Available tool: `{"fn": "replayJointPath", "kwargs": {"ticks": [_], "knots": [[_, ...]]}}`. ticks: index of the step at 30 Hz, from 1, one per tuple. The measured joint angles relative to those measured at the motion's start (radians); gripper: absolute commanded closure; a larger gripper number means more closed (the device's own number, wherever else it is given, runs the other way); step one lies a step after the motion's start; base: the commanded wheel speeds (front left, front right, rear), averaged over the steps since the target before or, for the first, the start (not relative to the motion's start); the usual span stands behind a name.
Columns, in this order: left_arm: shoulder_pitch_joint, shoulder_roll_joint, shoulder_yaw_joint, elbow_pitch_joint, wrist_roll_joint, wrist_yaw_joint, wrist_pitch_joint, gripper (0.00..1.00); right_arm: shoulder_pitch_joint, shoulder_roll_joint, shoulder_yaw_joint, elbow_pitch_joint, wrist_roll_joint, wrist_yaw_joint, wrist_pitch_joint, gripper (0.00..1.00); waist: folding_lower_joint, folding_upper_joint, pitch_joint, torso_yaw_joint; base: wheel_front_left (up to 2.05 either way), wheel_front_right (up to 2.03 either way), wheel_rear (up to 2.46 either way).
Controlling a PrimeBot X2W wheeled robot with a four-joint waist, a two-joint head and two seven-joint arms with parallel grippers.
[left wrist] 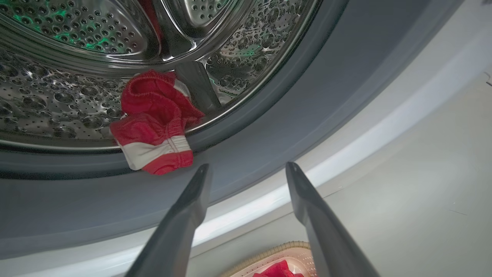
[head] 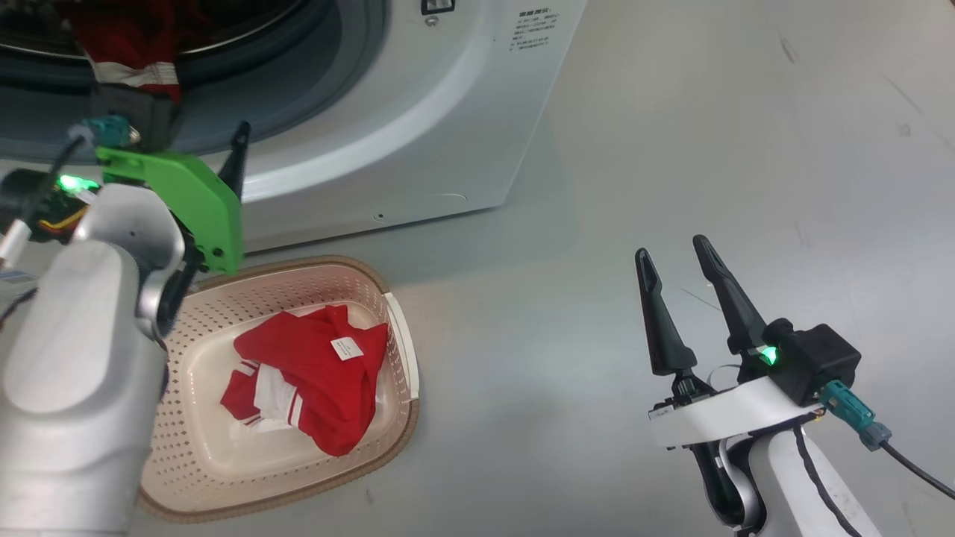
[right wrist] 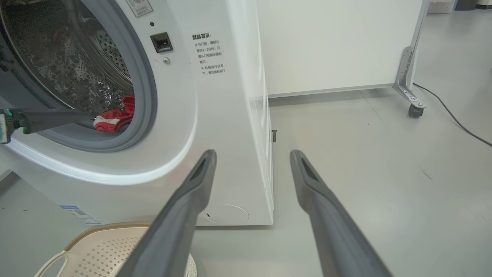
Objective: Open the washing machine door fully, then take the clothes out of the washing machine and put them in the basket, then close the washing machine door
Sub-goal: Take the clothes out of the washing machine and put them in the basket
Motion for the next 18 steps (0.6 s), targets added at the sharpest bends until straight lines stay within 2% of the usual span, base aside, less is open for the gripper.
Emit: {"fn": "replayJointPath", "kwargs": {"ticks": [8,18], "knots": [[-0.176,0.126,0.033,0.049,0.011,-0.004,0.127,0.00,-0.063,0.000,0.040,-0.007,0.060,-0.003,0.000,0.00,0.0001,0.0000,0.095,-0.065,0.00,0.00,0.00],[-0.318,0.241,0.058,0.087,0.036,-0.018,0.244,0.00,-0.109,0.000,0.081,-0.014,0.124,-0.019,0.000,0.00,0.0001,0.0000,0.185,-0.145,0.00,0.00,0.00]]}}
